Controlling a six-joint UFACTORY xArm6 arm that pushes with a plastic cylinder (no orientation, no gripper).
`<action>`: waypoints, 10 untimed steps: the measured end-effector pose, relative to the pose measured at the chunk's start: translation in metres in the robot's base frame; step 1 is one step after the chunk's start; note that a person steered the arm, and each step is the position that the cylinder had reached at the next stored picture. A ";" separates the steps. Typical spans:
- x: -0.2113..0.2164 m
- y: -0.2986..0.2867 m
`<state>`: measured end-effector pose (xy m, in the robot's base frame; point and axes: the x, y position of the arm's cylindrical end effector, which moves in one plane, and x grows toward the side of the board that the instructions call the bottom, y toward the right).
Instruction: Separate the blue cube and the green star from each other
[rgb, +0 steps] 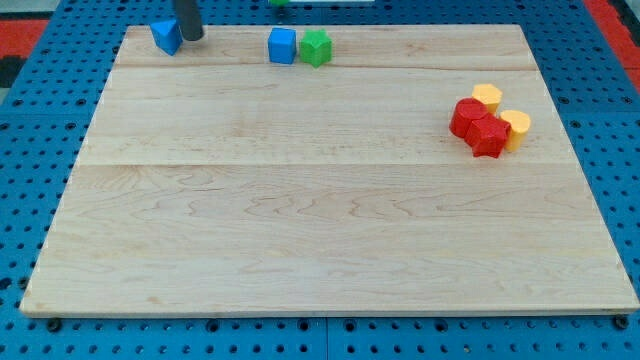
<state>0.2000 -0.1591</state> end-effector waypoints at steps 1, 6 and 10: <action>-0.008 0.060; 0.033 0.092; -0.001 0.017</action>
<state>0.1990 -0.1422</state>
